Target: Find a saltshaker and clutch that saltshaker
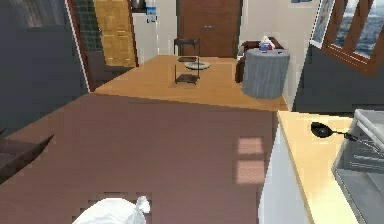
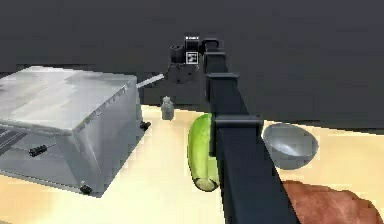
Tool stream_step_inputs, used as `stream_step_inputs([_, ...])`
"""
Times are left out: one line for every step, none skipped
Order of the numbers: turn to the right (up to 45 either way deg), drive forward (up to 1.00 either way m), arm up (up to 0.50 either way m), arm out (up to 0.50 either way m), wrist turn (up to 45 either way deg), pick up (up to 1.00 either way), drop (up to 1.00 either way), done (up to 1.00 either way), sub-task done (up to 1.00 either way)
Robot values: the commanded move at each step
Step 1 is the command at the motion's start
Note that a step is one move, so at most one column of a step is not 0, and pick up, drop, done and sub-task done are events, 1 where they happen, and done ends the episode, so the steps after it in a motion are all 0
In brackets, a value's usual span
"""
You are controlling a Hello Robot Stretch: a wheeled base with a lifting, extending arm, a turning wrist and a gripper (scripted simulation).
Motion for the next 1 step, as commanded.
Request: stream_step_inputs([0.0,0.00,0.00,0.00,27.0,0.00,0.00,0.00,0.00])
